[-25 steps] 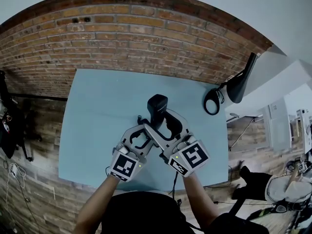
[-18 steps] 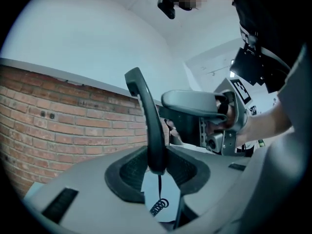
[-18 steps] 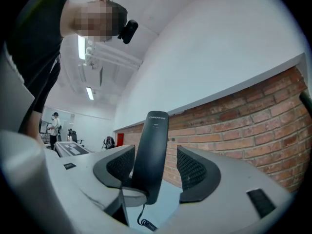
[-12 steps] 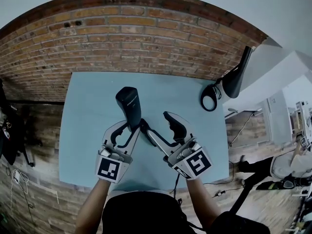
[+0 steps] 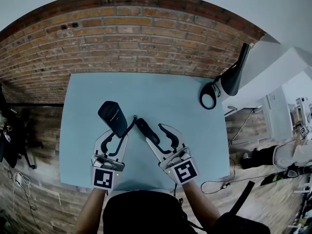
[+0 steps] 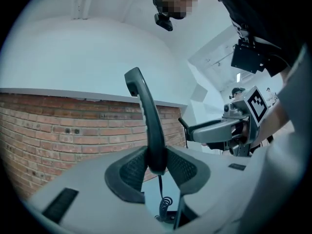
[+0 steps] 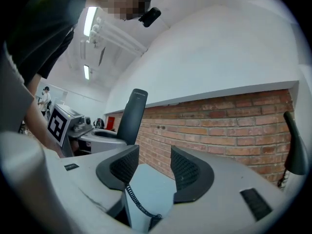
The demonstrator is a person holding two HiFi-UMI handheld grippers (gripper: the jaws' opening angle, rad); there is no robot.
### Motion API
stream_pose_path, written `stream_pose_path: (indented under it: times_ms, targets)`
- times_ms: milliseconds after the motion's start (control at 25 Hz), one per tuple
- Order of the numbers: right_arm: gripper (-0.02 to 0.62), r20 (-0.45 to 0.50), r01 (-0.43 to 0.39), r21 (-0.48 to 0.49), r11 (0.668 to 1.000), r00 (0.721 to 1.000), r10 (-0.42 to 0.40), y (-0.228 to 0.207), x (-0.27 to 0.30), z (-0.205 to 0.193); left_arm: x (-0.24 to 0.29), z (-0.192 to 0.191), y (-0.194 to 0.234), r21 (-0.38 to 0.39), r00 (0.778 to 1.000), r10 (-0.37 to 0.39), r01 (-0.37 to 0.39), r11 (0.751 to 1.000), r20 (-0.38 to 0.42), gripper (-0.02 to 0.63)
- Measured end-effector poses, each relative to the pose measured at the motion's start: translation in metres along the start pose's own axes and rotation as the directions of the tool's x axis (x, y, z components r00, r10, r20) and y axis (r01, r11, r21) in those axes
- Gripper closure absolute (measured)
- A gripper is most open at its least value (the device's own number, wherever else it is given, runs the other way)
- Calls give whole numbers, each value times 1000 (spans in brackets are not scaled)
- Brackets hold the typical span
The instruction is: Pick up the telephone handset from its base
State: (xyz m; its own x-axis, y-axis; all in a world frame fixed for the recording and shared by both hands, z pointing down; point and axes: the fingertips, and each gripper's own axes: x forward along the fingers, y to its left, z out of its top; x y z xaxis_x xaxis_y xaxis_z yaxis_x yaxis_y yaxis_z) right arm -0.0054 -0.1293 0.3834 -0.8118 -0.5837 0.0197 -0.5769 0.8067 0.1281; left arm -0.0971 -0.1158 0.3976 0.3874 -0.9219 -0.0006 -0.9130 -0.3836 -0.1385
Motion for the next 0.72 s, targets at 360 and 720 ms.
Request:
stream_pose_path:
  times_ms: [360, 720]
  targets:
    - [439, -66, 1, 38, 999, 998, 2, 26, 9, -28, -14, -23, 0, -4, 1000, -3, 3, 1000, -24, 463]
    - [592, -38, 8, 19, 1000, 999, -8, 33, 12, -43, -20, -45, -5, -8, 999, -16, 15, 1000, -37, 463]
